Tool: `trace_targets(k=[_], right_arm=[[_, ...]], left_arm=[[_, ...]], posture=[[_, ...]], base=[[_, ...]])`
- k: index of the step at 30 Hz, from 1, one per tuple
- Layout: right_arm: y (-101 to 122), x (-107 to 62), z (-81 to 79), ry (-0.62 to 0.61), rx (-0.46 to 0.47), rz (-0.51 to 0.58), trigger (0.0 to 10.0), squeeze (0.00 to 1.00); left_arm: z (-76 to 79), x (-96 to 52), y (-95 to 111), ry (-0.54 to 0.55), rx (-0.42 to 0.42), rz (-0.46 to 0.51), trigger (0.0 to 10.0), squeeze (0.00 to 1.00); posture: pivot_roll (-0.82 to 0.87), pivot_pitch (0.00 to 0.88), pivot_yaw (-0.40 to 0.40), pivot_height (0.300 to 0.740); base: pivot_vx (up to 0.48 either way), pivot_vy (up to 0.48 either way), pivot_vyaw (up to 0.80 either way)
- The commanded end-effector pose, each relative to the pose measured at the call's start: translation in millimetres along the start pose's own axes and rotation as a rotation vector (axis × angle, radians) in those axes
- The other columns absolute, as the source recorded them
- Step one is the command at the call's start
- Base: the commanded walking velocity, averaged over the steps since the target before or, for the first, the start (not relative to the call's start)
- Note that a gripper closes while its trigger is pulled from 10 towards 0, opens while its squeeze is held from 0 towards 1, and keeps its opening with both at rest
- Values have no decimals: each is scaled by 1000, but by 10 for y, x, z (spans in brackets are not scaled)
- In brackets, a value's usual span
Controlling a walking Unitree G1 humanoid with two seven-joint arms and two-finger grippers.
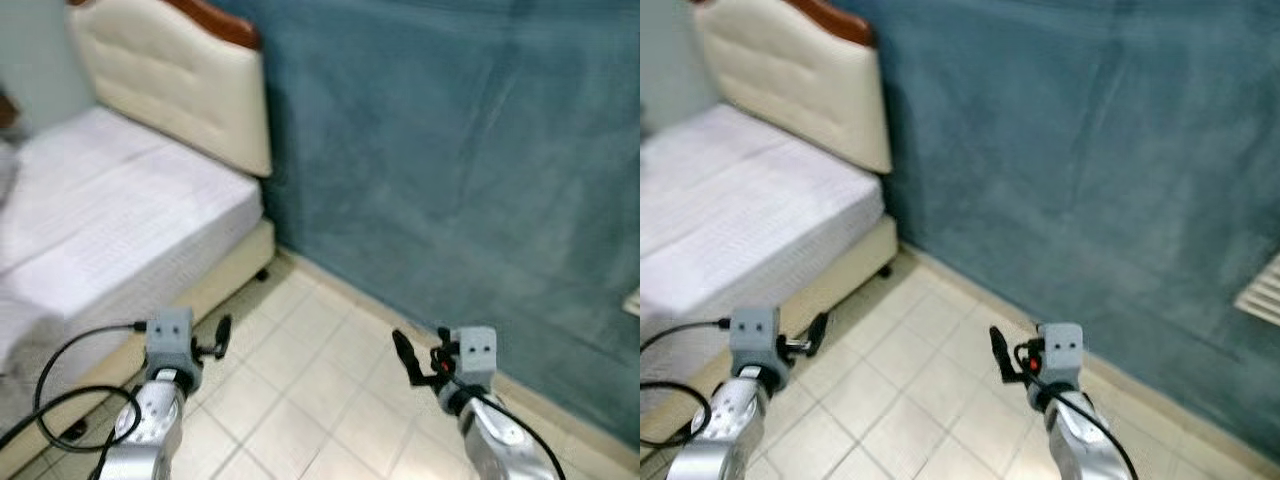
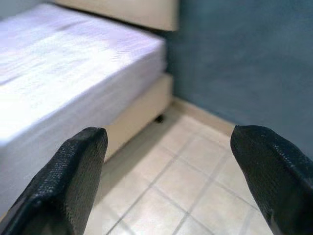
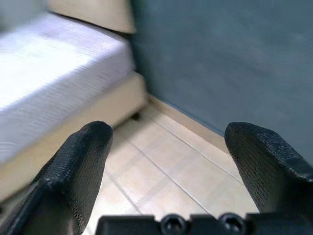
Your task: Clean up the room
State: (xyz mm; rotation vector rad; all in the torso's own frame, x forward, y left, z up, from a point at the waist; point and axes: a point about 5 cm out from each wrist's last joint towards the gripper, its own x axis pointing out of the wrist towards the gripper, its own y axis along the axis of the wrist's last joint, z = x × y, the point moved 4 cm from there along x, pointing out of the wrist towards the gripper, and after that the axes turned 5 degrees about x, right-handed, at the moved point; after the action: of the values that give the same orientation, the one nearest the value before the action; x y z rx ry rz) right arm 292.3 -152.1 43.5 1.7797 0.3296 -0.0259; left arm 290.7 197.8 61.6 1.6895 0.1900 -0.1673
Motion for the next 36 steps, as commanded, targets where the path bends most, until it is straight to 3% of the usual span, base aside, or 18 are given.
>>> trace_targets(k=[1,2,5,6,7,19,23,26,28,29,30,36], right_arm=[[12,14,18,-1,0,9,10000,906],[13,9,28,-5,-8,10,10000,1000],[17,4,37,-7,-14,13,10000,1000],[23,3,40,-6,-15,15,10000,1000],[30,3,43,-5,-19,17,10000,1000],[21,-2,23,25,-47,19,10000,1000],[22,42,28,30,-67,15,10000,1000],[75,96,44,28,-59,27,10000,1000],[104,92,70,17,-102,35,10000,1000],[130,79,50,30,-126,51,10000,953],[142,66,25,43,-135,57,10000,0],[122,46,13,27,-83,52,10000,0]], left_arm=[[8,-20,-36,8,-8,-6,10000,1000],[14,-16,-47,13,-6,-13,10000,1000],[24,-9,-59,20,19,-22,10000,1000],[32,-5,-58,14,21,-20,10000,239],[30,-6,-49,15,28,-13,10000,0],[20,70,94,29,84,45,10000,0],[66,85,127,0,6,69,10000,0],[103,77,120,-24,1,71,10000,0],[95,64,117,-15,-17,71,10000,0],[91,61,119,-11,-43,73,10000,0],[84,60,116,-6,-55,73,10000,0],[89,69,77,0,-63,60,10000,0]], posture=[[31,0,-16,740],[31,0,-19,740],[29,0,-21,740],[28,0,-21,740],[27,0,-20,740],[24,0,-19,740],[14,0,-8,740],[7,0,-3,740],[4,0,-4,740],[3,0,-5,740],[1,0,-4,740],[-12,0,-2,740]], base=[[0,0,625],[0,0,613],[0,0,610],[0,0,613],[0,0,613],[0,0,611],[0,0,572],[295,0,548],[480,0,541],[480,0,463],[480,0,0],[480,0,357]])
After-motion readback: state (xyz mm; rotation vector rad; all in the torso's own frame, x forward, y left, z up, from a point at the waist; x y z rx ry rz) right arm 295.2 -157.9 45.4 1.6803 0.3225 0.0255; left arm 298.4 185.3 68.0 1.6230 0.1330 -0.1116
